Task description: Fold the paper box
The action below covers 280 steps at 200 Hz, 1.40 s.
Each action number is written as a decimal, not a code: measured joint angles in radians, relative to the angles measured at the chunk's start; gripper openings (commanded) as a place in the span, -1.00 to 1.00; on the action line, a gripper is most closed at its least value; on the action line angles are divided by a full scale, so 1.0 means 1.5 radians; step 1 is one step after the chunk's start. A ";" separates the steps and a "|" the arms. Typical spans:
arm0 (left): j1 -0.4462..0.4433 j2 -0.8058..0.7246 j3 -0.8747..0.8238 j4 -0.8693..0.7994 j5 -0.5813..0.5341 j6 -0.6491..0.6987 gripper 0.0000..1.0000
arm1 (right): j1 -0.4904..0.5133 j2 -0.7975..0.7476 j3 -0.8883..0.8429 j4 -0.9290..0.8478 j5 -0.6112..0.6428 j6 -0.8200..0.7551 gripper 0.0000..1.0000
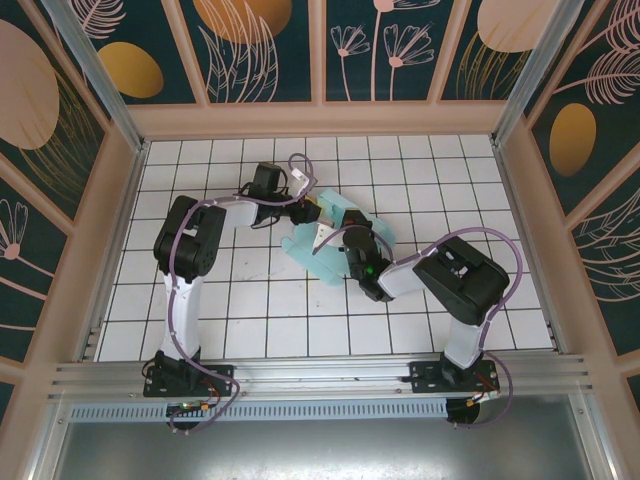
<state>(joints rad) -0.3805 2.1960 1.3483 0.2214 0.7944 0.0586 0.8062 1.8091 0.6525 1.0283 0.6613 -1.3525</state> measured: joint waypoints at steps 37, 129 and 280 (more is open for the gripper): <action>-0.006 -0.002 -0.009 0.031 -0.018 -0.028 -0.47 | 0.000 0.006 0.004 0.005 0.012 -0.001 -1.00; -0.020 -0.014 -0.026 0.047 -0.066 -0.017 -0.77 | 0.000 0.009 0.007 0.005 0.029 0.004 -0.82; -0.028 -0.048 -0.042 0.043 -0.080 0.031 -0.86 | 0.018 -0.129 0.011 -0.136 -0.036 0.236 0.52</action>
<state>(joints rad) -0.4221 2.1246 1.2846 0.2859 0.6739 0.1043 0.8337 1.6154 0.6685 0.8238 0.6071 -0.9989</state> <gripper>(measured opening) 0.070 0.736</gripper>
